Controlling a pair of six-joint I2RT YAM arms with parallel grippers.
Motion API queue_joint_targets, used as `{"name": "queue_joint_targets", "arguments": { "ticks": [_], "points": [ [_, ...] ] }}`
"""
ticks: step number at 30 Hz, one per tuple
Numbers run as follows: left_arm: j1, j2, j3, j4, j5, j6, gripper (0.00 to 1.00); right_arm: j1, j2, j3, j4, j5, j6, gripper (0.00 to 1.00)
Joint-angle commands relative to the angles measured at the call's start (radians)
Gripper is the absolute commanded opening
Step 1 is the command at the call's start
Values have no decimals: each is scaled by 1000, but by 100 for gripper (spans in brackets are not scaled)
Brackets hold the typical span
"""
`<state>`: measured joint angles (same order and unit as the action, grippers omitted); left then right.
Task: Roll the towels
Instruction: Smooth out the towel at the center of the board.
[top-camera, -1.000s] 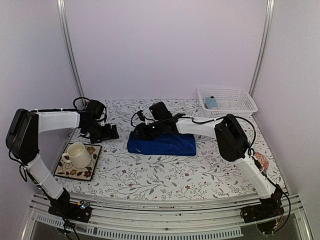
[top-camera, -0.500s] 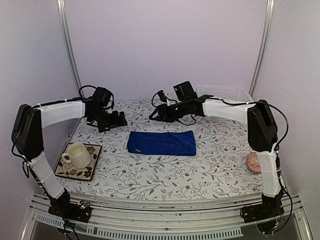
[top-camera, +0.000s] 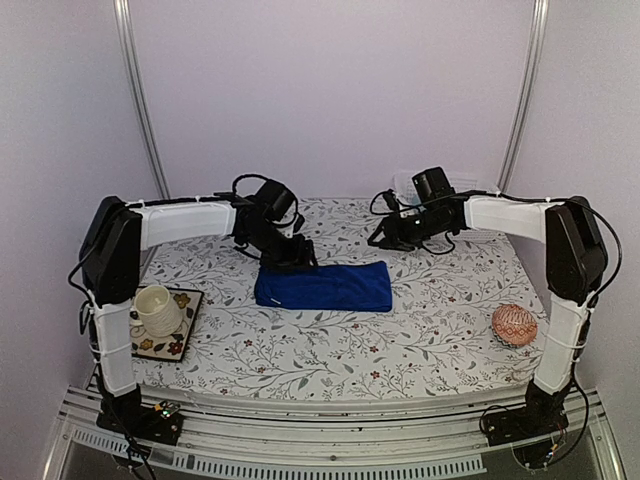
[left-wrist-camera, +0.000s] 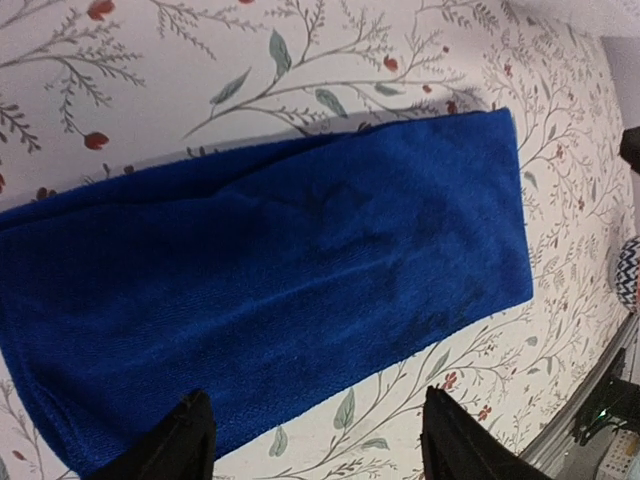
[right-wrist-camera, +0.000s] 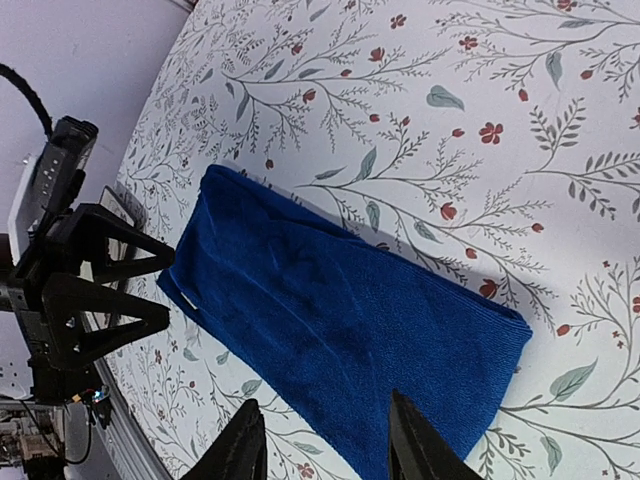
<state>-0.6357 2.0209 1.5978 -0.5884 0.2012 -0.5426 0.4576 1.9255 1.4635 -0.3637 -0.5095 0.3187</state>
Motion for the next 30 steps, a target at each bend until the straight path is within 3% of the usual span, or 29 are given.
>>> {"name": "queue_joint_targets", "arguments": {
  "ticks": [1, 7, 15, 30],
  "points": [
    [-9, 0, -65, -54, 68, 52, 68, 19, 22, -13, 39, -70, -14, 42],
    [-4, -18, -174, -57, 9, 65, 55, 19, 79, -2, 77, -105, 18, 42],
    [30, -44, -280, -21, -64, 26, 52, 20, 172, 10, 85, -62, 23, 41],
    [64, -133, -405, -16, -67, -6, 51, 11, 237, -1, 21, 99, 67, 41]
  ]
}}
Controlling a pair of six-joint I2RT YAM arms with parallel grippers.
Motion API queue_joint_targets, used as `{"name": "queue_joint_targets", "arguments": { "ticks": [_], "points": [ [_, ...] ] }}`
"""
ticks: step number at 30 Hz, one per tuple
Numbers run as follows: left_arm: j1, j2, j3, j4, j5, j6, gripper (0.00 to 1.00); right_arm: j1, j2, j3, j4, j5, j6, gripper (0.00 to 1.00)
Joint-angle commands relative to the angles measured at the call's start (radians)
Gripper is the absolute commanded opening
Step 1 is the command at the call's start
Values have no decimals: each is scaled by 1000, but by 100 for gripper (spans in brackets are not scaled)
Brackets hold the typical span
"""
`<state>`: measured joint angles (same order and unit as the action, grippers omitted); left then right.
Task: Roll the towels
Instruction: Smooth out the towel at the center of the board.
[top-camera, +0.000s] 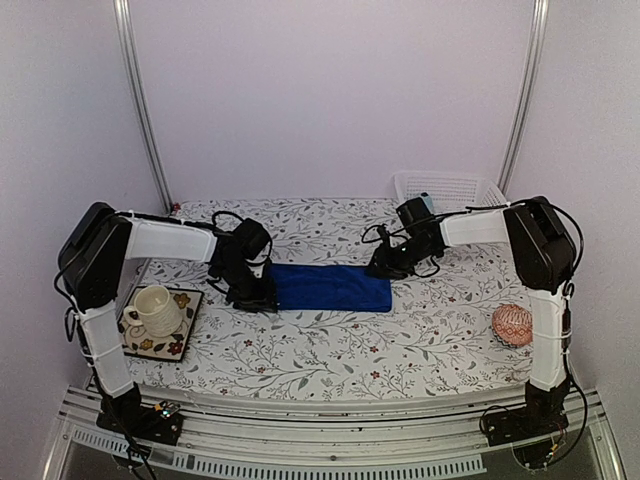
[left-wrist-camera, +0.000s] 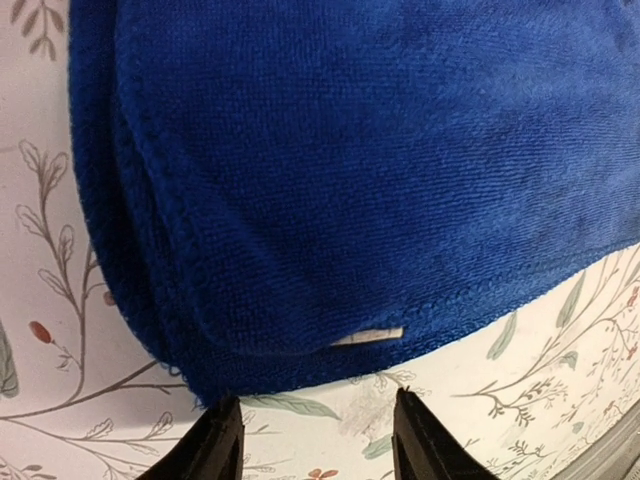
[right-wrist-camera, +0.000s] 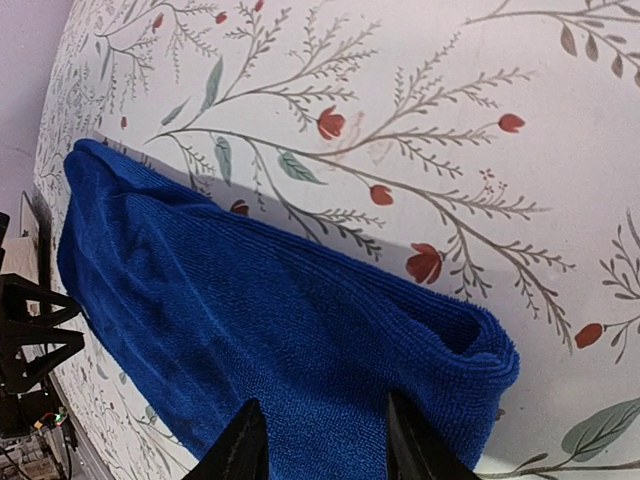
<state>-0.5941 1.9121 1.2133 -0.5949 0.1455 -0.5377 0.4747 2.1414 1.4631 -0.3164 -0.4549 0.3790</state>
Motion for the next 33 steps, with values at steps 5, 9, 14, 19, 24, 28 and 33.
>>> {"name": "queue_joint_targets", "arguments": {
  "ticks": [5, 9, 14, 19, 24, 28, 33],
  "points": [
    [34, -88, -15, -25, -10, 1, 51, -10, 15, 5, -52, 42, 4, 42],
    [34, -159, 31, -21, 13, 26, 52, -9, -8, 6, -48, -11, 2, 42],
    [36, -175, 126, -8, 30, 42, 54, -10, -42, 27, -50, -40, -8, 43],
    [78, -66, 216, 28, 58, 49, 59, -13, -36, 43, -62, -36, -26, 43],
    [117, 97, 317, 36, 9, 116, 59, -13, -17, 43, -59, -32, -29, 44],
    [151, 178, 347, 47, 22, 157, 57, -19, 1, 46, -64, -18, -35, 44],
    [167, 191, 336, 70, 29, 172, 54, -25, 13, 45, -72, -15, -38, 44]
  ]
}}
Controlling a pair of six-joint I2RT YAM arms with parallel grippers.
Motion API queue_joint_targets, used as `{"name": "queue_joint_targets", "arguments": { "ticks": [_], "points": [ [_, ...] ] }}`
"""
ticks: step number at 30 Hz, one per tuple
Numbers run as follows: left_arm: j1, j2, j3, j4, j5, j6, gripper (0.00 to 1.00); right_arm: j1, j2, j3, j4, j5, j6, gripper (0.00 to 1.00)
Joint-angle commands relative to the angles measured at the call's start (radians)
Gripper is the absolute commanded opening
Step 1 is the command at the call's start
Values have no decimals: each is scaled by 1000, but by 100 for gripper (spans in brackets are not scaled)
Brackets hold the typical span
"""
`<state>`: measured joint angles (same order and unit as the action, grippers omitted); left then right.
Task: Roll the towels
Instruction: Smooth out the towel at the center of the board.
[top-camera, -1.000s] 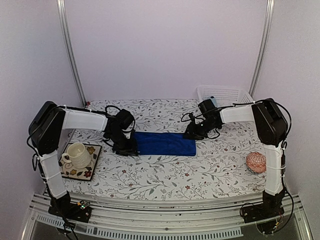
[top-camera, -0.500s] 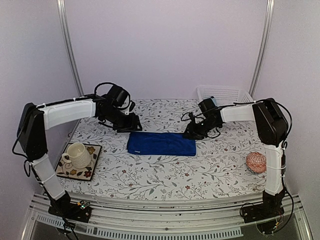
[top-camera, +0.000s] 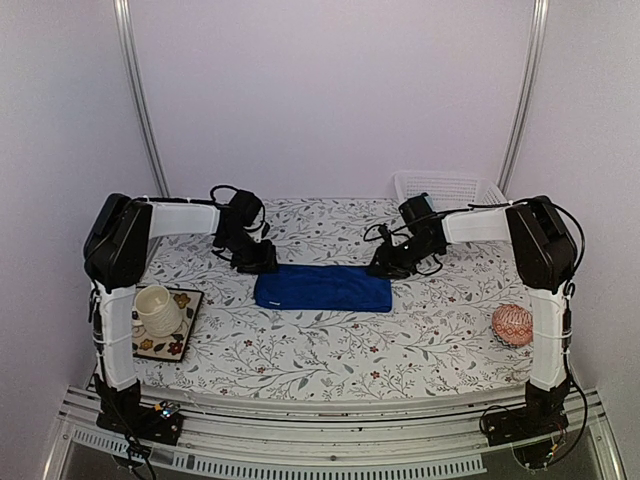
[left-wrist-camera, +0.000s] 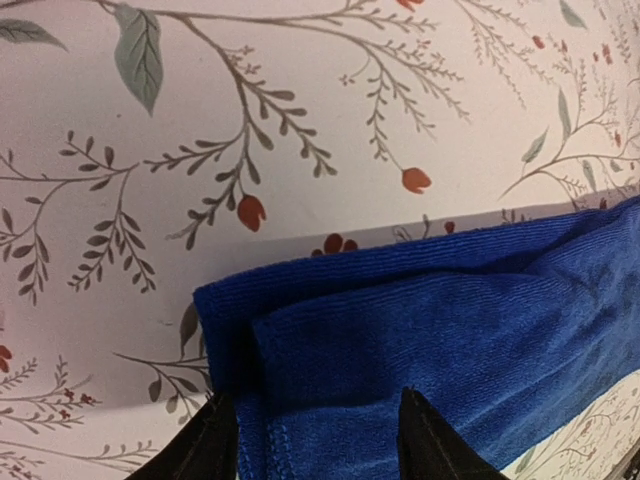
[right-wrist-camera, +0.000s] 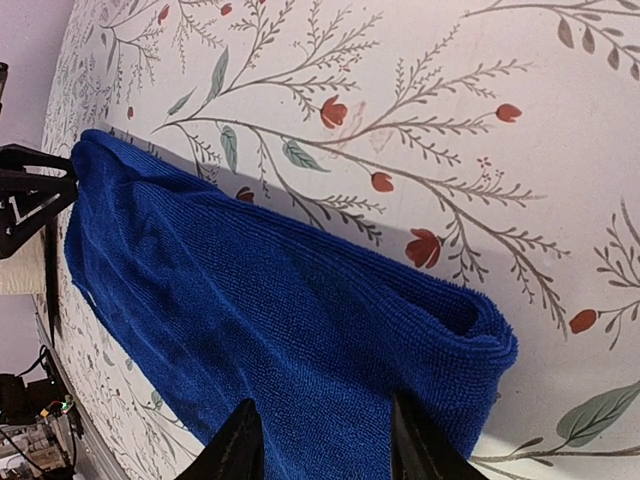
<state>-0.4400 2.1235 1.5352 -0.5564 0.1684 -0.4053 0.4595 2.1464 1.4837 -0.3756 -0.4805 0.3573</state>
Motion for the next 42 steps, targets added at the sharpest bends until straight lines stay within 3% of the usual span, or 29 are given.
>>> {"name": "queue_joint_targets", "arguments": {
  "ticks": [1, 12, 21, 26, 28, 30, 42],
  "points": [
    [13, -25, 6, 39, 1, 40, 54, -10, 9, 23, -12, 11, -17, 44],
    [27, 17, 16, 55, 19, 26, 46, -10, 14, 16, -11, 10, -19, 44],
    [39, 41, 23, 55, -20, 28, 26, -10, 20, 9, -8, 4, -18, 44],
    [47, 58, 33, 55, -34, 32, 21, -10, 24, 5, -12, 11, -21, 44],
    [47, 66, 40, 52, -40, 31, 15, -10, 27, 4, -15, 18, -22, 44],
    [48, 71, 46, 52, -35, 31, 0, -11, 29, 4, -17, 23, -26, 44],
    [49, -5, 34, 92, -37, 19, 0, -12, 41, -9, -26, 32, -35, 44]
  ]
}}
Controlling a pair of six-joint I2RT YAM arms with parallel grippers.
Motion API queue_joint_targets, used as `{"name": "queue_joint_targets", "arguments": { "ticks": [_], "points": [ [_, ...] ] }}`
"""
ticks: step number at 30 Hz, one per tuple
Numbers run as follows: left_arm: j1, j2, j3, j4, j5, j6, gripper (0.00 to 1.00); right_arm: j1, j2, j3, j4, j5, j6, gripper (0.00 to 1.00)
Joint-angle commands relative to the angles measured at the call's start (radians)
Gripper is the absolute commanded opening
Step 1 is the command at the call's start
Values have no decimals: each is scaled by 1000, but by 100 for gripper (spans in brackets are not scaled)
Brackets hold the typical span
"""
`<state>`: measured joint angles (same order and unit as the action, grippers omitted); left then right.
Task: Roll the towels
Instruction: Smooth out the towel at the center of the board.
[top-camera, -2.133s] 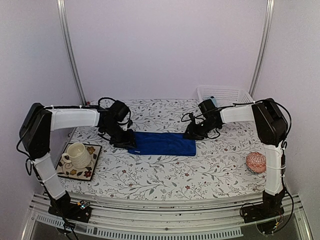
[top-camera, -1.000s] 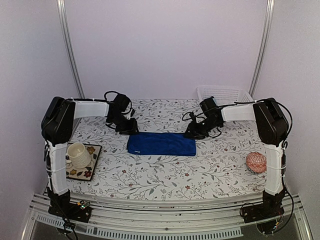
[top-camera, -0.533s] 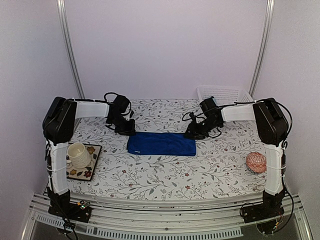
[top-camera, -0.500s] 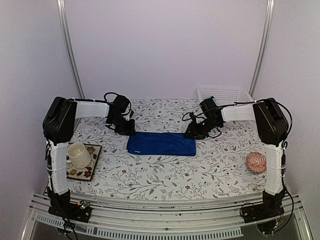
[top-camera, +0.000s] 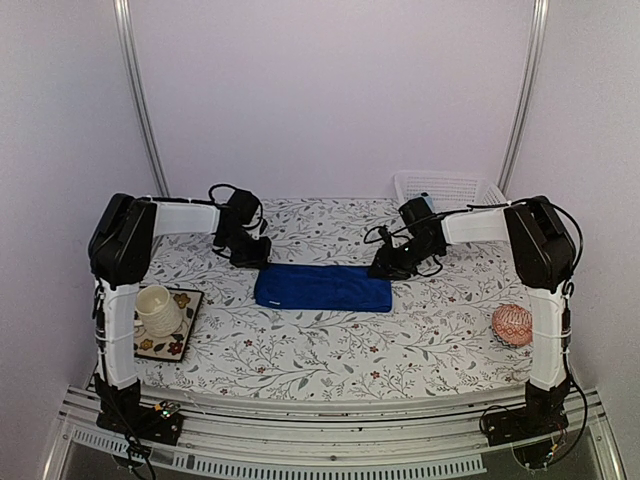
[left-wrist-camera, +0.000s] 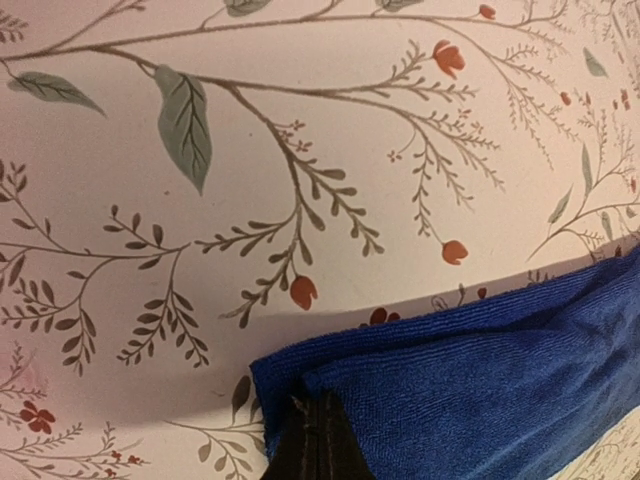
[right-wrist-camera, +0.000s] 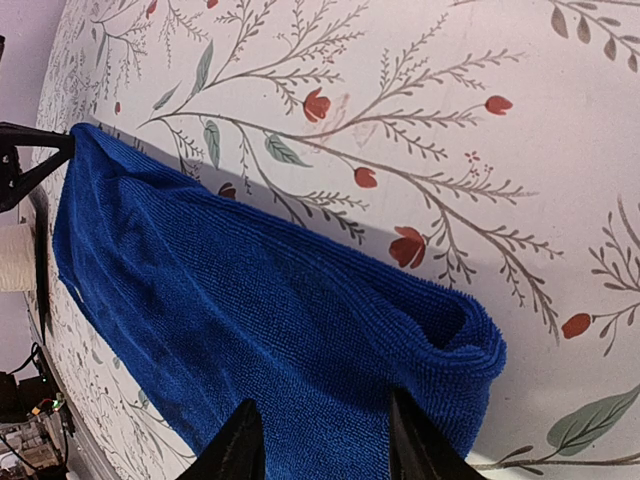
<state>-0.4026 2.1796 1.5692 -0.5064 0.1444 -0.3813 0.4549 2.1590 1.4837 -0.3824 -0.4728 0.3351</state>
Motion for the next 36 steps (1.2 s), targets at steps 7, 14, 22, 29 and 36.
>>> {"name": "queue_joint_targets", "arguments": {
  "ticks": [7, 14, 22, 29, 36],
  "points": [
    [11, -118, -55, 76, -52, -24, 0, -8, 22, -23, -18, 36, -12, 44],
    [11, -57, -11, 11, -122, 3, 0, -9, 25, -19, -21, 33, -13, 45],
    [10, 33, 65, -38, -113, 9, 4, -10, 24, -5, -35, 36, -27, 46],
    [17, -53, 83, -89, -185, 13, 60, -10, -10, 26, -55, 26, -56, 49],
    [8, -180, 34, -133, -49, 3, 68, -17, -77, 49, -84, 32, -78, 50]
  ]
}}
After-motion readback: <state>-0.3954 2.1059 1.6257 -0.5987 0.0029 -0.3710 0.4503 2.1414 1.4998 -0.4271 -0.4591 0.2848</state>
